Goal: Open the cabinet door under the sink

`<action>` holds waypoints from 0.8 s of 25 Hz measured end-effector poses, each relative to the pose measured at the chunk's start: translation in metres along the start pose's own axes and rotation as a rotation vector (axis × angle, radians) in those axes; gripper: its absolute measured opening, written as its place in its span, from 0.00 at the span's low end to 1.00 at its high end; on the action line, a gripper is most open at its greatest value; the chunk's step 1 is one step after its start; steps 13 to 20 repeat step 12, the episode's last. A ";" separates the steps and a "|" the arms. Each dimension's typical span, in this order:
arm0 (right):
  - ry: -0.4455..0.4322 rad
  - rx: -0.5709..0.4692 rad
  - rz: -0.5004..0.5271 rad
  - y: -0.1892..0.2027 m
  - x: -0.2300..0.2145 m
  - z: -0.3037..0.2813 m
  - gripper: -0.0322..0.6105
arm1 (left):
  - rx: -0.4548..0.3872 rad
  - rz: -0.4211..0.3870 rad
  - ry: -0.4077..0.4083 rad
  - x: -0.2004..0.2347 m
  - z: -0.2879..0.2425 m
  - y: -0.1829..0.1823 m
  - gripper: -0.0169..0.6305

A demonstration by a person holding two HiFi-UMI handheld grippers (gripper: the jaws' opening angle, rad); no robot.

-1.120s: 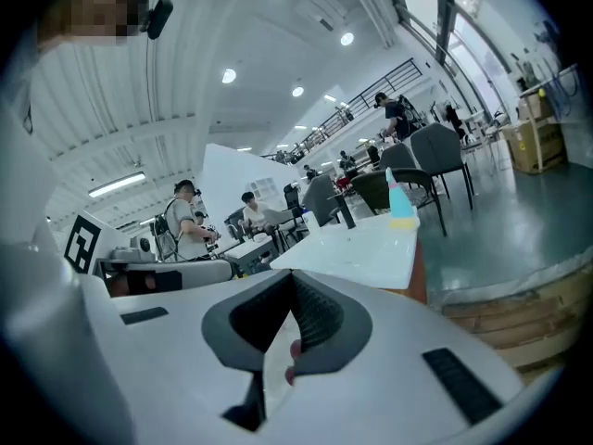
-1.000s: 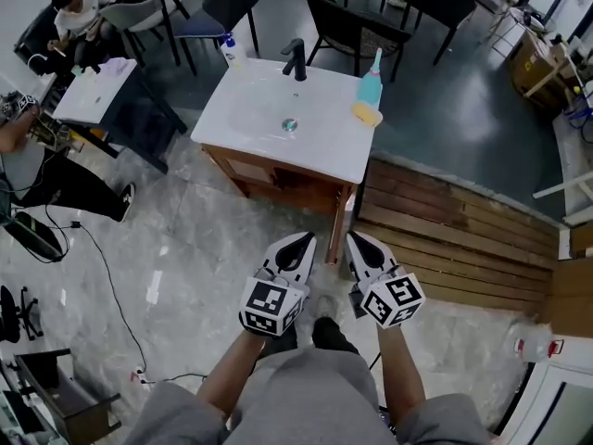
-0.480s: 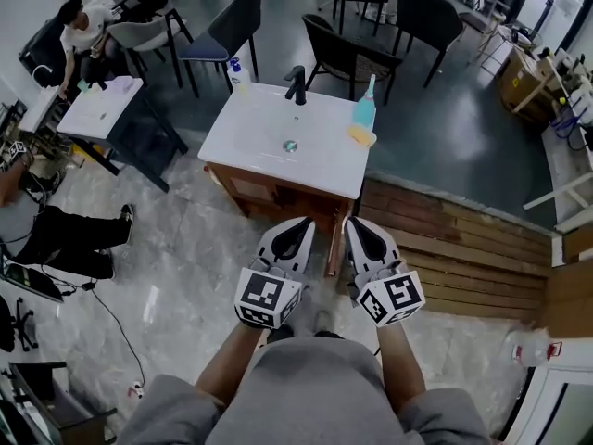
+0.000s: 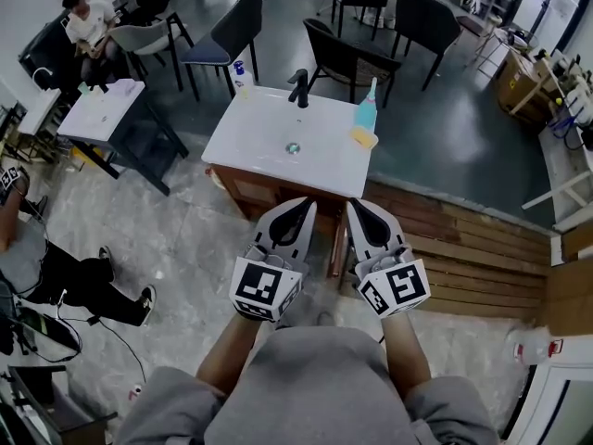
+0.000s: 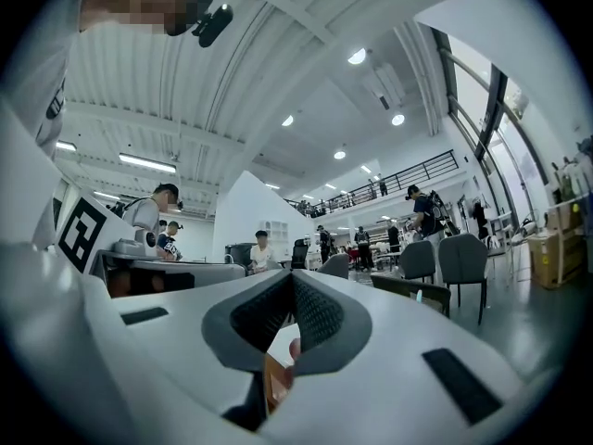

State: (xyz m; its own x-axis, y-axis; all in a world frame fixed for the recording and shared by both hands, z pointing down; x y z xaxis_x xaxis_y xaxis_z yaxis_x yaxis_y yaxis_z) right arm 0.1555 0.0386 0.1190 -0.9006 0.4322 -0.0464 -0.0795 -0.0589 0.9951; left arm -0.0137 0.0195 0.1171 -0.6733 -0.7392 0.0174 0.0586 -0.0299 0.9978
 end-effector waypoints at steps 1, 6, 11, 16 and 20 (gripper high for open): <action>-0.002 -0.006 0.008 -0.001 0.001 -0.001 0.06 | -0.006 -0.003 0.000 0.000 0.001 -0.001 0.04; -0.010 -0.019 0.030 -0.008 0.011 -0.012 0.06 | -0.027 -0.013 -0.004 0.010 0.007 -0.009 0.04; -0.016 -0.022 0.030 -0.008 0.015 -0.016 0.06 | -0.032 -0.015 -0.014 0.015 0.010 -0.011 0.04; -0.016 -0.023 0.029 -0.008 0.016 -0.016 0.06 | -0.032 -0.016 -0.015 0.016 0.011 -0.011 0.04; -0.016 -0.023 0.029 -0.008 0.016 -0.016 0.06 | -0.032 -0.016 -0.015 0.016 0.011 -0.011 0.04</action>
Point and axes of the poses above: the fingertips, and each gripper's own axes: z backward along the fingers, x to its left, y out of its underside, the point moved 9 cm from there along z, backward along the fingers, and after that the axes turned 5 degrees about y, right-handed, at the moved point
